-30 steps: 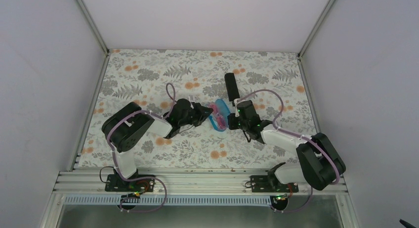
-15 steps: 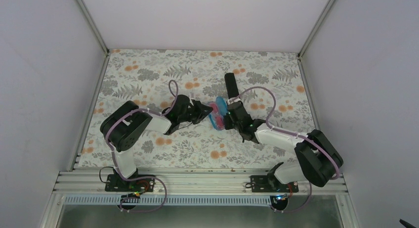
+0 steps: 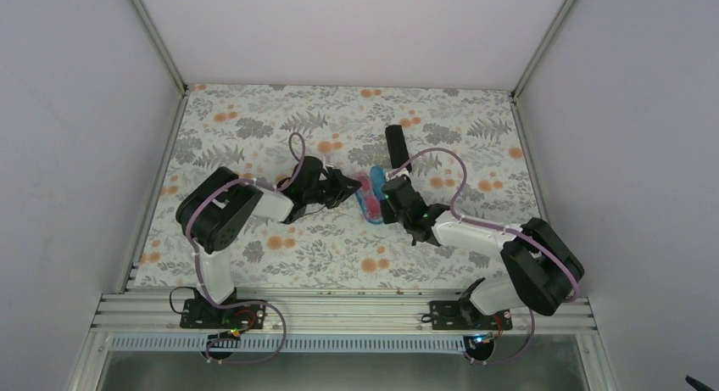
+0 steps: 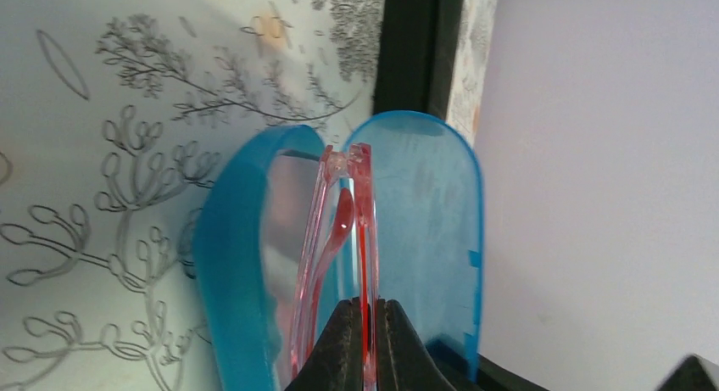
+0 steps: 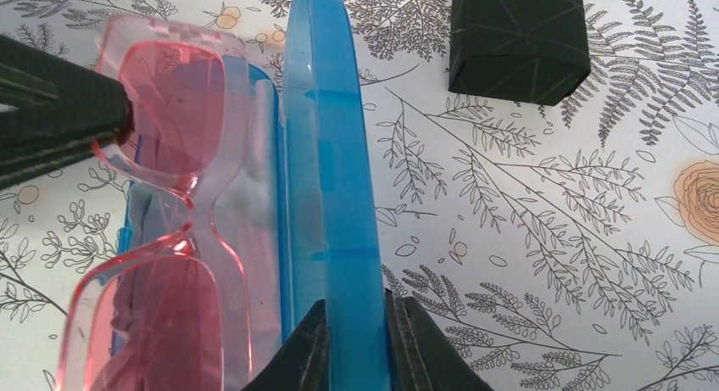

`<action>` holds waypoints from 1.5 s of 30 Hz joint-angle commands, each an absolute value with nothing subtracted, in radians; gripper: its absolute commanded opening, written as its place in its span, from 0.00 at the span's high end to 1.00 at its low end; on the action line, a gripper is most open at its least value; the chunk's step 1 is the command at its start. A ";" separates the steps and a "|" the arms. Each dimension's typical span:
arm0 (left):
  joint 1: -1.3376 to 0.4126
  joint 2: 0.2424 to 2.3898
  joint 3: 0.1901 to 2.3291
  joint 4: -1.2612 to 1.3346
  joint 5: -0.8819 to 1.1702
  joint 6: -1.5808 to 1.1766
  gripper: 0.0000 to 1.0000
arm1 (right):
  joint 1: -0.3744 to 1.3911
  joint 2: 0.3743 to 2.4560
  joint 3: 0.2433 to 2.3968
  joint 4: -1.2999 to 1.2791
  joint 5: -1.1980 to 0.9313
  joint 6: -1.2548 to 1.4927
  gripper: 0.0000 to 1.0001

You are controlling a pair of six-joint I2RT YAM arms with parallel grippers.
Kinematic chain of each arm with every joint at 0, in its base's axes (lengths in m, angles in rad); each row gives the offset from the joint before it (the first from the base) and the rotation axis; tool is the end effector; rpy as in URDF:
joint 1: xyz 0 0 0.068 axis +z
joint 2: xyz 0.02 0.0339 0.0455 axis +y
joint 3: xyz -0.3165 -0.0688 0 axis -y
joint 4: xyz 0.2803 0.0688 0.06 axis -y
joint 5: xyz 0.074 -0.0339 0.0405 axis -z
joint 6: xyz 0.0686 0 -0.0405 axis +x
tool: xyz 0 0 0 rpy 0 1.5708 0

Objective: Organize the sunglasses
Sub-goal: Place the sunglasses in the sunglasses case.

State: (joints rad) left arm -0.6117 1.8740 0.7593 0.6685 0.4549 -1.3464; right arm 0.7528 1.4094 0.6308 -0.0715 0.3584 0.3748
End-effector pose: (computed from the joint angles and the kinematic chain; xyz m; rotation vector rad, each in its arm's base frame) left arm 0.3218 -0.2625 0.1318 -0.5337 2.3587 -1.5605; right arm 0.2369 0.1889 0.1679 -0.2838 2.3369 0.1133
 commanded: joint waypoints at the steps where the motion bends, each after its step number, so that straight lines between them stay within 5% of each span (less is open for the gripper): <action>1: -0.608 1.920 0.802 0.647 0.482 -1.309 0.98 | 0.767 1.414 0.656 -0.066 0.410 0.383 0.85; 19: -0.614 1.952 0.831 0.598 0.458 -1.314 0.95 | 0.782 1.427 0.665 -0.071 0.413 0.403 0.86; 27: -0.615 1.897 0.821 0.520 0.443 -1.270 0.73 | 0.782 1.425 0.666 -0.075 0.417 0.411 0.86; 36: -0.615 1.821 0.834 0.391 0.448 -1.240 0.61 | 0.782 1.421 0.667 -0.078 0.408 0.414 0.86; 45: -0.613 1.776 0.858 0.234 0.409 -1.191 0.63 | 0.782 1.418 0.670 -0.076 0.383 0.407 0.85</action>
